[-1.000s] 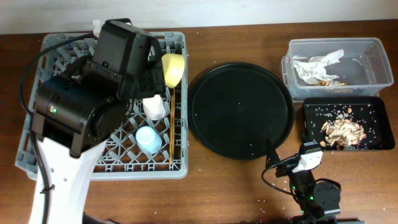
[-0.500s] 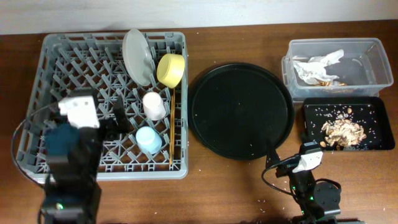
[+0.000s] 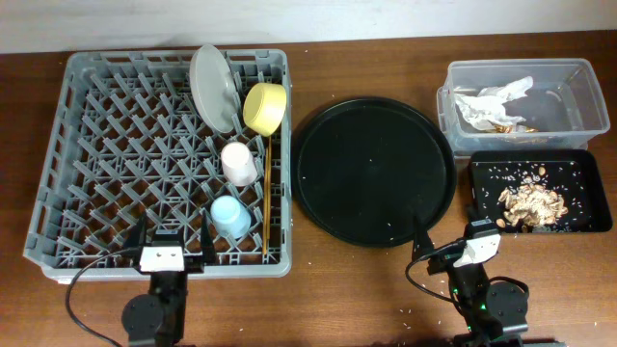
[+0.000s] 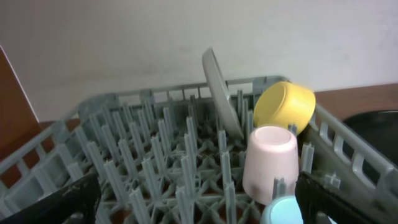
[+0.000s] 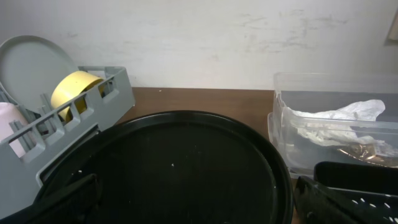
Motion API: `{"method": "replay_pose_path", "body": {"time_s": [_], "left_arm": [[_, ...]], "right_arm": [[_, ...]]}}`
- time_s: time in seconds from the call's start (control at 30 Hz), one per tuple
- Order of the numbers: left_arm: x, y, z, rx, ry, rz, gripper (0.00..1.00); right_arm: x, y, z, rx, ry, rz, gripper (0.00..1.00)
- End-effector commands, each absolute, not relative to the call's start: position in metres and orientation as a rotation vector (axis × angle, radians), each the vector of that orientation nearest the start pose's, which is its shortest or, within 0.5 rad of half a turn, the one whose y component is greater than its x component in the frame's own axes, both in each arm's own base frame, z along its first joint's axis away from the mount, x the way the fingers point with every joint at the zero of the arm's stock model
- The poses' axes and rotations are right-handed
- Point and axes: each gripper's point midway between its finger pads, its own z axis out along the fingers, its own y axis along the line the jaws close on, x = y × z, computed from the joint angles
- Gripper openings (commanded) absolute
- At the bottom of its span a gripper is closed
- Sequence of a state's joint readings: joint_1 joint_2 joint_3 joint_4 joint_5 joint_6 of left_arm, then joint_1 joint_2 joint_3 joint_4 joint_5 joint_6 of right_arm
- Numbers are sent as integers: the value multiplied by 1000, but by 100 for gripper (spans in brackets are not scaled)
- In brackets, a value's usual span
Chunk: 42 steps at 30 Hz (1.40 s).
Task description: Sort waste into correct bins and load items into the dishwasher rack
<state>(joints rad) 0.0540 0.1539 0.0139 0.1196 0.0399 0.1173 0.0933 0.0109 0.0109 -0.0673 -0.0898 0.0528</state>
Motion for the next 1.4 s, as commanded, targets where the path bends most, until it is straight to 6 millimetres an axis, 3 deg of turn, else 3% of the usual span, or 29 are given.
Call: {"method": "replay_pose_path", "body": {"time_s": [0.0,0.03,0.2,1.37], "left_arm": [[252,10,152,98,1674,137,100],[248,11,135,97,1744,135,100],[246,5,158,112,1642,125,100],[246,5,157,112,1646,125,100]], "right_arm": [[243,38,158,-94,1642,189,99],[243,38,158,-94,1642,189,99],[243,38,158,-94,1642,189,98],[243,38,158,-94,1642,189,98]]}}
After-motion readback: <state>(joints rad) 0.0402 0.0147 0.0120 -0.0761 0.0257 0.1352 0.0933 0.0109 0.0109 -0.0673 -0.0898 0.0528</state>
